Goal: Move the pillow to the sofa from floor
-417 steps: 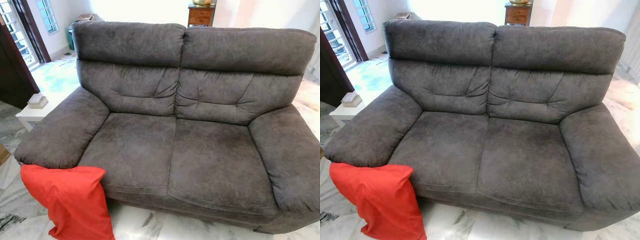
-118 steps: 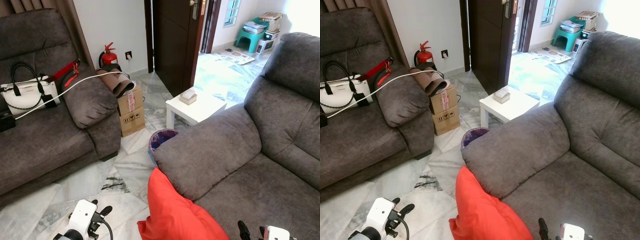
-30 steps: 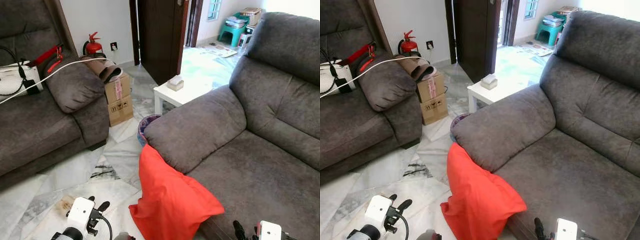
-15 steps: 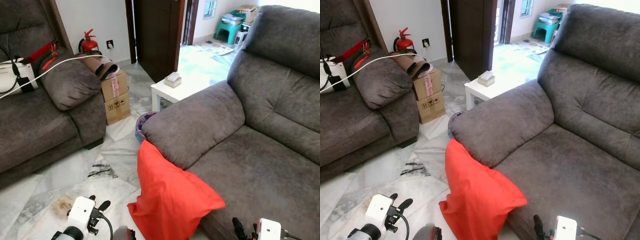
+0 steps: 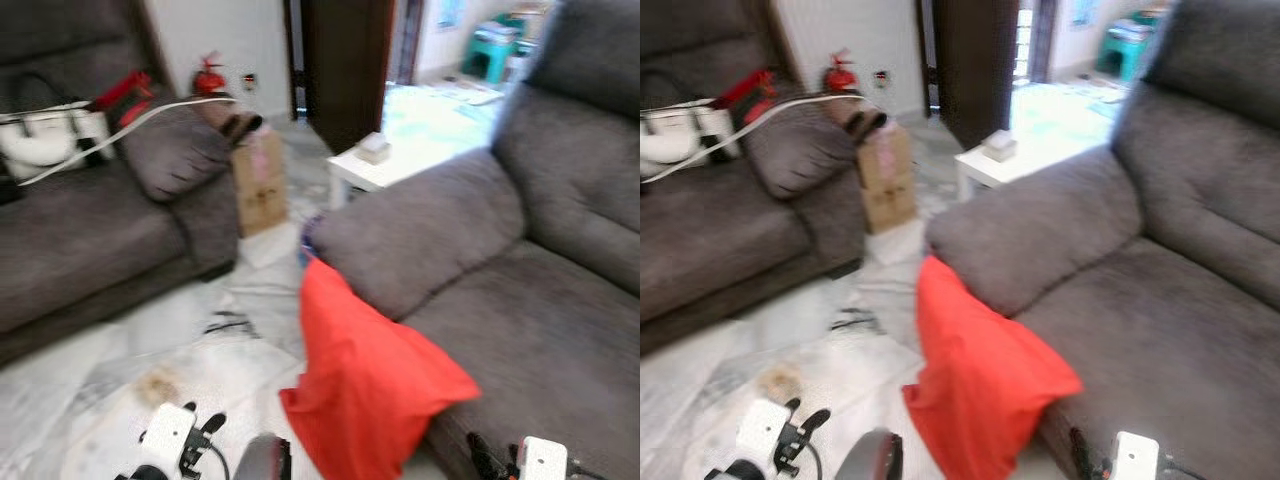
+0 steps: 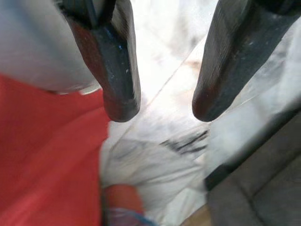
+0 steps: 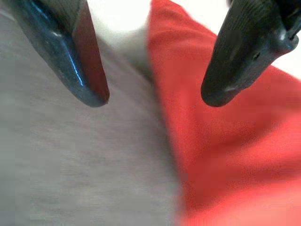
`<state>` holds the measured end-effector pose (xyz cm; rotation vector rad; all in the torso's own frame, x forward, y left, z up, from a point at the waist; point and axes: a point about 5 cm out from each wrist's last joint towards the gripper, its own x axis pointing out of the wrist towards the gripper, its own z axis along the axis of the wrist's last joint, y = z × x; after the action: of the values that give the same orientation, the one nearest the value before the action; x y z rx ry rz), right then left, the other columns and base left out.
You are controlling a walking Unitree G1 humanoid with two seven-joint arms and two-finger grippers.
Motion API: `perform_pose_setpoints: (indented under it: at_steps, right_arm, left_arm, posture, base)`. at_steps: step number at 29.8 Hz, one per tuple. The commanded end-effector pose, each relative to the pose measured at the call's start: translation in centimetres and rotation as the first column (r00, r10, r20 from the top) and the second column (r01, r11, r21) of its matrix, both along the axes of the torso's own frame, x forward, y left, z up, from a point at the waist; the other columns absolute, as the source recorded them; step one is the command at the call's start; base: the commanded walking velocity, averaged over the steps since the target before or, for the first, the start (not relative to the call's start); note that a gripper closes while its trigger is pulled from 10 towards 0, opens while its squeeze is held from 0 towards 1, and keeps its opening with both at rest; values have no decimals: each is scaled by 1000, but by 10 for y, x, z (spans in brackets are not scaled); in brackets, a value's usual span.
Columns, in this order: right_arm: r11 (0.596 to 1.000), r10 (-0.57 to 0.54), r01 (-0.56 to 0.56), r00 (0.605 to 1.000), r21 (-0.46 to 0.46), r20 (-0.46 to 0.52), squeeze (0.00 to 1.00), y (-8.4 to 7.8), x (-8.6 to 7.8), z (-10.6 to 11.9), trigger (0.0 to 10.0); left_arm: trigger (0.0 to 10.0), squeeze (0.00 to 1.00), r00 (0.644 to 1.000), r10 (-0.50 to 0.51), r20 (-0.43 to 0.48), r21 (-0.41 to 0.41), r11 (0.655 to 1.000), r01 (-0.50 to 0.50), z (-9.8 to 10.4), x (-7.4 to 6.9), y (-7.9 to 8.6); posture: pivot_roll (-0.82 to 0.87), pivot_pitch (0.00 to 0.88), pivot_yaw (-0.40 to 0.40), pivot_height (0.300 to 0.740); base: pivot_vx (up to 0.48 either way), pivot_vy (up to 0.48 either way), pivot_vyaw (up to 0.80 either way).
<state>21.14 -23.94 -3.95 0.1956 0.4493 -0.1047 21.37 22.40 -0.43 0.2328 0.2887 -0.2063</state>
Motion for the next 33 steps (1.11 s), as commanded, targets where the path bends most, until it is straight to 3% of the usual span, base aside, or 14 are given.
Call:
perform_pose_setpoints:
  at_steps: [1, 9, 12, 13, 18, 19, 20, 21, 33]
  right_arm:
    - [997, -72, 73, 997, 30, -25, 0, -10, -10, -4, 10000]
    - [973, -193, 184, 979, 139, 57, 0, -21, 3, 8, 10000]
    - [928, -310, 284, 947, 242, 80, 0, -30, 11, 14, 10000]
    - [920, -320, 281, 941, 273, 108, 1000, -31, 17, 19, 10000]
    - [940, -257, 216, 957, 265, 134, 1000, -24, 24, 23, 10000]
    - [935, -266, 223, 955, 275, 133, 922, -23, 24, 22, 10000]
    - [931, -276, 230, 952, 283, 134, 922, -23, 24, 22, 10000]
    - [929, -280, 233, 951, 288, 133, 0, -23, 24, 22, 10000]
    - [927, -256, 200, 956, 318, 145, 0, -16, 27, 22, 10000]
  left_arm:
    - [10000, 0, 1000, -7, 20, 4, 1000, 7, 5, 6, 0]
    - [10000, 0, 1000, -11, 18, 0, 1000, 11, 4, 6, -2]
    - [10000, 0, 1000, -14, 12, 1, 1000, 14, 3, 6, -2]
    - [10000, 0, 1000, -14, 9, 1, 1000, 14, 3, 6, -2]
    - [10000, 0, 1000, -13, 10, -1, 1000, 13, 3, 6, -2]
    - [10000, 0, 1000, -13, 10, -1, 1000, 13, 3, 6, -2]
    - [10000, 0, 1000, -13, 10, -2, 1000, 13, 3, 6, -2]
    - [10000, 0, 1000, -11, 10, -2, 1000, 11, 2, 5, -2]
    - [10000, 0, 1000, -10, 8, 1, 1000, 10, 2, 6, -2]
  posture:
    - [196, 104, 8, 618]
    - [195, 103, 9, 618]
    - [192, 101, 11, 618]
    - [191, 100, 11, 618]
    - [196, 100, 7, 618]
    - [195, 100, 7, 618]
    - [195, 99, 7, 618]
    - [198, 98, 6, 618]
    - [194, 89, 10, 618]
  base:
    - [0, 0, 0]
    - [0, 0, 0]
    - [0, 0, 0]
    - [0, 0, 0]
    - [0, 0, 0]
    - [0, 0, 0]
    - [0, 0, 0]
    - [0, 0, 0]
    - [0, 0, 0]
